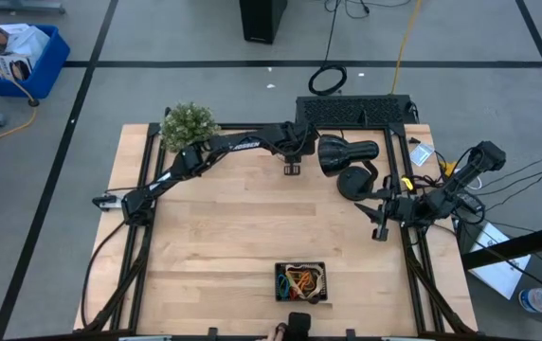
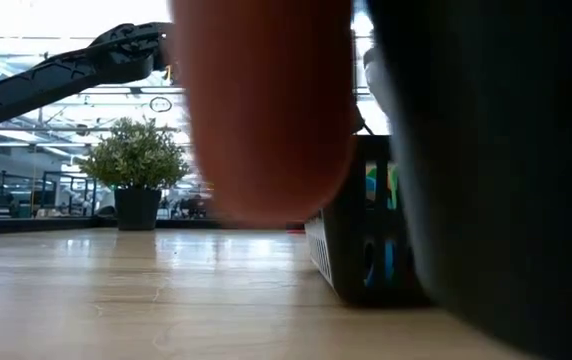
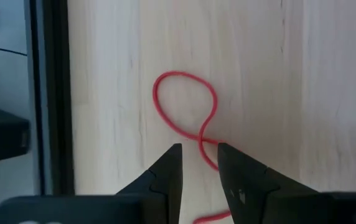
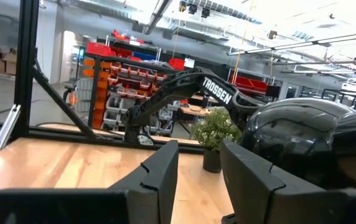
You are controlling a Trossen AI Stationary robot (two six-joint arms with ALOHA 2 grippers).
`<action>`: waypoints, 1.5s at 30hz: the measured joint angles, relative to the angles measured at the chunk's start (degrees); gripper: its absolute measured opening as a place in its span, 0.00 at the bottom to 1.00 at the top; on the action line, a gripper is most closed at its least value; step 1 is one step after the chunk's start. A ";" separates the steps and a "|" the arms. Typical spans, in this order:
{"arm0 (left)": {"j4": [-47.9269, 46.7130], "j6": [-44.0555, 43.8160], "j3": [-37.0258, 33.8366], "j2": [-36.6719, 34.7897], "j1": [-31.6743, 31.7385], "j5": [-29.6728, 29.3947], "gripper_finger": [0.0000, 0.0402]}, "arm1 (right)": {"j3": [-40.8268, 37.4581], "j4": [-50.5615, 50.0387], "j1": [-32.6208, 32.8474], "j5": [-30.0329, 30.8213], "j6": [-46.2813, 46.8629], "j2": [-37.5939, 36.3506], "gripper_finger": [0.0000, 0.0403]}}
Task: Pick and place rubber bands into bin
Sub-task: Put the red rubber band into the black bin
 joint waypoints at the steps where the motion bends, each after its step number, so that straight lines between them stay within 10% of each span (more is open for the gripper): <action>1: 0.25 -0.79 0.00 0.00 0.21 0.96 0.27 | 0.00 -0.24 0.00 -0.02 0.00 0.00 0.29; 45: -6.44 -6.00 0.04 -5.88 0.73 -1.18 0.13 | 0.02 -1.83 0.02 -0.08 1.49 0.00 0.29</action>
